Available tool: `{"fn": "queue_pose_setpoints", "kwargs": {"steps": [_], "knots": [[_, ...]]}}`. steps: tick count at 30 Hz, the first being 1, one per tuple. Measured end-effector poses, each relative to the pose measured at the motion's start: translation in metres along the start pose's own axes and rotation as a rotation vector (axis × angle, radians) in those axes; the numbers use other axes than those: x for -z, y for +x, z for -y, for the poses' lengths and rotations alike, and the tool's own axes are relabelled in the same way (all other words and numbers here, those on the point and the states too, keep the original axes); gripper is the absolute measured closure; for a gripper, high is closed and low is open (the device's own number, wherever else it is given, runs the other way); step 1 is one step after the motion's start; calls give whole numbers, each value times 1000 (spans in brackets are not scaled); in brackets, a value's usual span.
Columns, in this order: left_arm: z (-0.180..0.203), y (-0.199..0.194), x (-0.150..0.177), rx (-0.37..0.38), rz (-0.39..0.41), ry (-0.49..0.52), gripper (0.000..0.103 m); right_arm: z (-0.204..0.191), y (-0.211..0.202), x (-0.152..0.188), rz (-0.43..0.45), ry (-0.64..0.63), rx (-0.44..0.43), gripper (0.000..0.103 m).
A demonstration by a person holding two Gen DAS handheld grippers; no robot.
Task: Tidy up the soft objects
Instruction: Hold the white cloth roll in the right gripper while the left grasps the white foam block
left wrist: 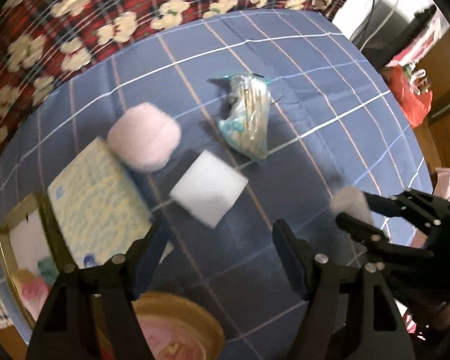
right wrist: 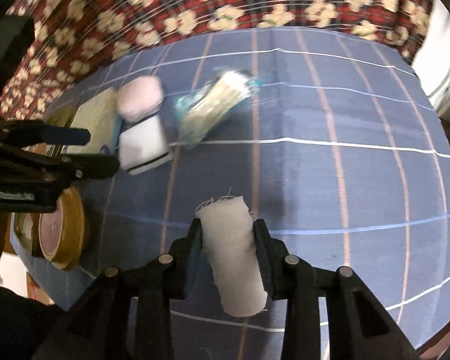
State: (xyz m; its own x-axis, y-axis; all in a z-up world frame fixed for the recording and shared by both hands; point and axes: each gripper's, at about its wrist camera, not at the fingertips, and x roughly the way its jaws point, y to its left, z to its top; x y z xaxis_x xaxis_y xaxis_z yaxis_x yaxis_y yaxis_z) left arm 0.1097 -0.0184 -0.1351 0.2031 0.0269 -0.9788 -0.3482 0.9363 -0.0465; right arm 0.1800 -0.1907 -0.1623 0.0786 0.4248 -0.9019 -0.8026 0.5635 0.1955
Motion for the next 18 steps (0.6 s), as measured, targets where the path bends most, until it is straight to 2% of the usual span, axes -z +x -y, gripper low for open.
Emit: {"fn": "queue_pose_setpoints", "kwargs": {"steps": [11, 18], "knots": [[4, 44, -24, -15, -80, 59, 31, 16, 7, 3, 18, 70, 13, 67], [7, 55, -32, -56, -77, 76, 26, 21, 11, 3, 18, 82, 11, 67]]}}
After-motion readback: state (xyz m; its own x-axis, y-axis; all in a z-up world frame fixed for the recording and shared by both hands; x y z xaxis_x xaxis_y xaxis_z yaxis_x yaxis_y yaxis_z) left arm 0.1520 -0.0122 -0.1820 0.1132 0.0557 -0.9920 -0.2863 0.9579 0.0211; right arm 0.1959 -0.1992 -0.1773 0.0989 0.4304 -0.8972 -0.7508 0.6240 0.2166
